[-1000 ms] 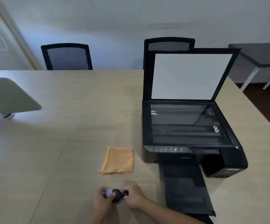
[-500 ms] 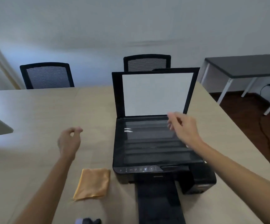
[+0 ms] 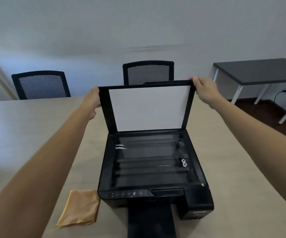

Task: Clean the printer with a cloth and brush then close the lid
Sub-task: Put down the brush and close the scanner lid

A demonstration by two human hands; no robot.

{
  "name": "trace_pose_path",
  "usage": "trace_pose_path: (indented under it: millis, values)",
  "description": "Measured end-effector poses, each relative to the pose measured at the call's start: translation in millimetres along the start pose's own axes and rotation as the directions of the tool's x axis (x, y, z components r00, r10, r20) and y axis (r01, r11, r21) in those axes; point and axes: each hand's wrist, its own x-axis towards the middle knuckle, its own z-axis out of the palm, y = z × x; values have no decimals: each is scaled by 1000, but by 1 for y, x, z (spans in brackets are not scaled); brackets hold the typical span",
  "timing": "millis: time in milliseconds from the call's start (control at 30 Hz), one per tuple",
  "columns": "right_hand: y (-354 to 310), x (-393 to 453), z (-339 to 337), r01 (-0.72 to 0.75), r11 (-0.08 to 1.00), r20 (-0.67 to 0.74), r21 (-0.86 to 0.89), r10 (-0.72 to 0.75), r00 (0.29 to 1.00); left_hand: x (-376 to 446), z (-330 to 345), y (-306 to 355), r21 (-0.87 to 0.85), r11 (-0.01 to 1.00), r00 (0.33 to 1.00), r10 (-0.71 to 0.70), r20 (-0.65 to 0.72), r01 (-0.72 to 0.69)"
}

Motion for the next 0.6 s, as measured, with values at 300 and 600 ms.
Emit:
trace_pose_path:
  millis: [300, 600]
  values:
    - [51, -133, -10, 147, 988, -37, 50, -145, 989, -101, -29, -65, -136, 987, 996, -77, 49, 84]
    - [125, -266, 33, 235, 971, 18, -45, -234, 972, -157, -21, -169, 257, 966, 999, -33, 43, 21]
